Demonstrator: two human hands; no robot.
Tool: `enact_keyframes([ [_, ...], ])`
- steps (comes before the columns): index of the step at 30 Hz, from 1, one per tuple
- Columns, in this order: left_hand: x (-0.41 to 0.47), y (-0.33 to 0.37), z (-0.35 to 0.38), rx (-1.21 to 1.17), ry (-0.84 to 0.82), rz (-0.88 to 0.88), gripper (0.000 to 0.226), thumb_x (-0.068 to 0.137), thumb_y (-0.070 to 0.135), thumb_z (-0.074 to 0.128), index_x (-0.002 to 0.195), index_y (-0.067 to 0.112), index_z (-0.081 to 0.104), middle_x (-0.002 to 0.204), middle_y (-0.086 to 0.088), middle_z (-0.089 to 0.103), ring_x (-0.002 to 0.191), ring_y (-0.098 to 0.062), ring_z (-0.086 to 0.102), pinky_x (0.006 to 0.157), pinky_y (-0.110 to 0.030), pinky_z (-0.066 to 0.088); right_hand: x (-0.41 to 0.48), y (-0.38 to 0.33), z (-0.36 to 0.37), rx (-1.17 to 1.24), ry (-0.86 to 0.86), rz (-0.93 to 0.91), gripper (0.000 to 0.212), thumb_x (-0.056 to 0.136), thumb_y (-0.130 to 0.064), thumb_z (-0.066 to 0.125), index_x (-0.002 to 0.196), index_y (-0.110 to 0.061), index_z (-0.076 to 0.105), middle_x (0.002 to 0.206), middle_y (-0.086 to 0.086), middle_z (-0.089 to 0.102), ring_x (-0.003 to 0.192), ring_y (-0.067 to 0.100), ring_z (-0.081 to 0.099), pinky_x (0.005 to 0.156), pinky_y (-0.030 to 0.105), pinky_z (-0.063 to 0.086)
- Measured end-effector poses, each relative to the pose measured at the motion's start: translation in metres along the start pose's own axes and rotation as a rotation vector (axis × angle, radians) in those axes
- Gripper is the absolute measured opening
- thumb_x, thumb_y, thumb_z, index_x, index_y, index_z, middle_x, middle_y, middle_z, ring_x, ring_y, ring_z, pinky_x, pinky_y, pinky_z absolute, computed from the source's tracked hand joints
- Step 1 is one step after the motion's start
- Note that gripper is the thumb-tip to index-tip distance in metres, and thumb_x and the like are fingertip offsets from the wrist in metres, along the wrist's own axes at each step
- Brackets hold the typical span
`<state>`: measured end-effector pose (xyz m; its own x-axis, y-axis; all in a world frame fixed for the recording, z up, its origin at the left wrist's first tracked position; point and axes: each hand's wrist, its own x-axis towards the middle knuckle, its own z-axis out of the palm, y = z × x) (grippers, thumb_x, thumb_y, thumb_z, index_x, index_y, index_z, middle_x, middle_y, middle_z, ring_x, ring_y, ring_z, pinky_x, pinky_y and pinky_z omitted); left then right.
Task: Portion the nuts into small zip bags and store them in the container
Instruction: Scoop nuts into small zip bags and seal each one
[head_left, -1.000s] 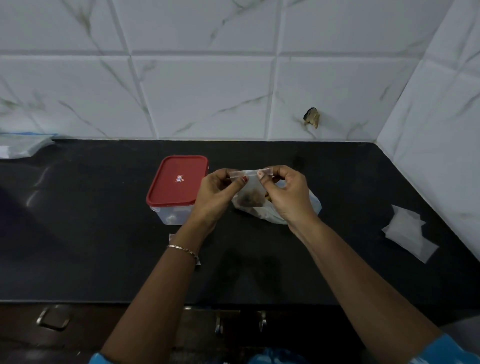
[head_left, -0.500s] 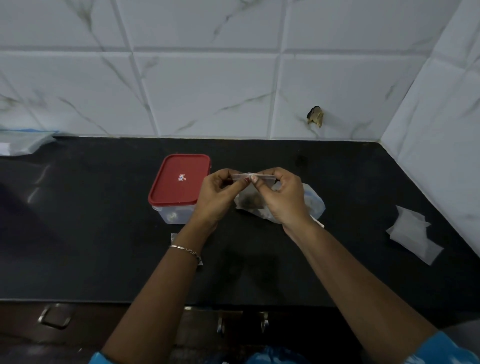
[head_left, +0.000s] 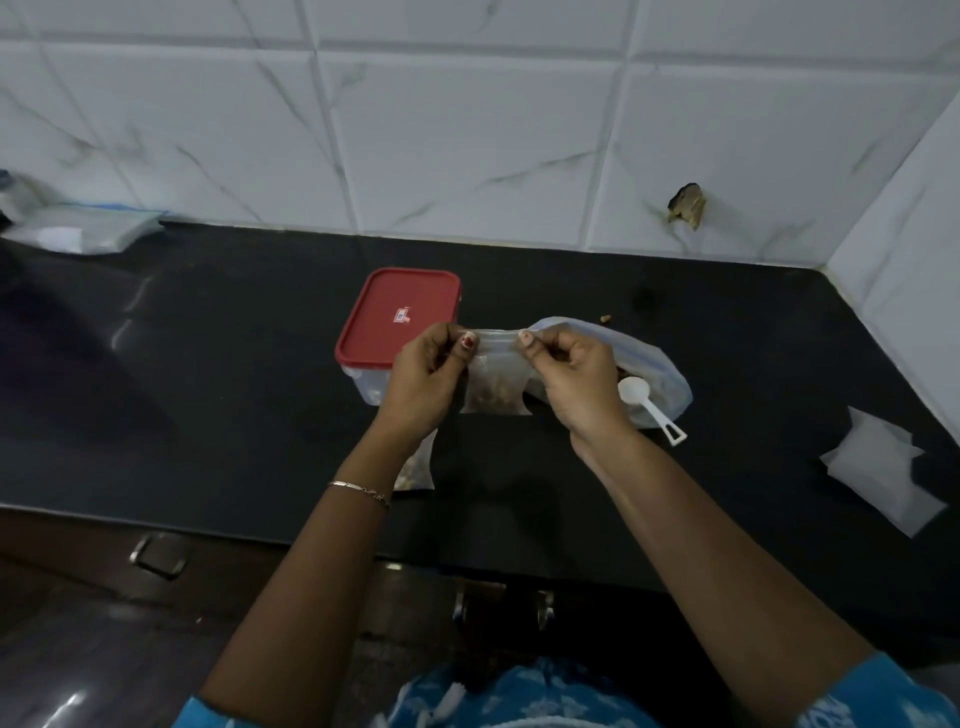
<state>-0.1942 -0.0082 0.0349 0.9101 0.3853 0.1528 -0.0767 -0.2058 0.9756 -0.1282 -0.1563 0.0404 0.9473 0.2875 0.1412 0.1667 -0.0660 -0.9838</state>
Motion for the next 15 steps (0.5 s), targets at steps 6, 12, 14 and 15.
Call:
enact_keyframes([
  [6, -0.024, -0.009, -0.015, 0.035, 0.149, -0.058, 0.017, 0.098, 0.026, 0.053, 0.088, 0.014, 0.057, 0.085, -0.015, 0.062, 0.076, -0.033, 0.062, 0.075, -0.057, 0.054, -0.008, 0.002, 0.014, 0.201, -0.245, 0.251, 0.034, 0.096, -0.037, 0.054, 0.106, -0.007, 0.068, 0.098, 0.006, 0.073, 0.092, 0.016, 0.071, 0.073, 0.027, 0.056],
  [12, -0.041, -0.028, -0.028, -0.032, 0.193, -0.136, 0.012, 0.096, 0.018, 0.058, 0.091, 0.006, 0.058, 0.089, -0.010, 0.067, 0.081, -0.019, 0.071, 0.069, -0.034, 0.058, -0.022, 0.026, 0.032, 0.083, -0.551, 0.385, 0.065, 0.069, -0.033, 0.084, 0.126, -0.019, 0.056, 0.115, -0.001, 0.069, 0.105, 0.014, 0.067, 0.084, 0.034, 0.058],
  [14, -0.043, -0.037, -0.029, -0.023, 0.217, -0.171, 0.015, 0.095, 0.020, 0.060, 0.089, 0.006, 0.059, 0.089, -0.017, 0.067, 0.085, -0.029, 0.070, 0.074, -0.041, 0.059, -0.023, 0.034, 0.036, 0.061, -0.534, 0.352, 0.061, 0.069, -0.019, 0.085, 0.123, -0.018, 0.057, 0.112, -0.001, 0.070, 0.102, 0.011, 0.068, 0.083, 0.032, 0.058],
  [15, -0.045, -0.042, -0.030, 0.002, 0.236, -0.189, 0.017, 0.094, 0.021, 0.061, 0.089, 0.005, 0.060, 0.089, -0.018, 0.067, 0.086, -0.031, 0.069, 0.076, -0.044, 0.059, -0.023, 0.037, 0.037, 0.045, -0.542, 0.338, 0.060, 0.069, -0.015, 0.086, 0.121, -0.018, 0.057, 0.110, -0.001, 0.071, 0.099, 0.010, 0.069, 0.083, 0.032, 0.058],
])
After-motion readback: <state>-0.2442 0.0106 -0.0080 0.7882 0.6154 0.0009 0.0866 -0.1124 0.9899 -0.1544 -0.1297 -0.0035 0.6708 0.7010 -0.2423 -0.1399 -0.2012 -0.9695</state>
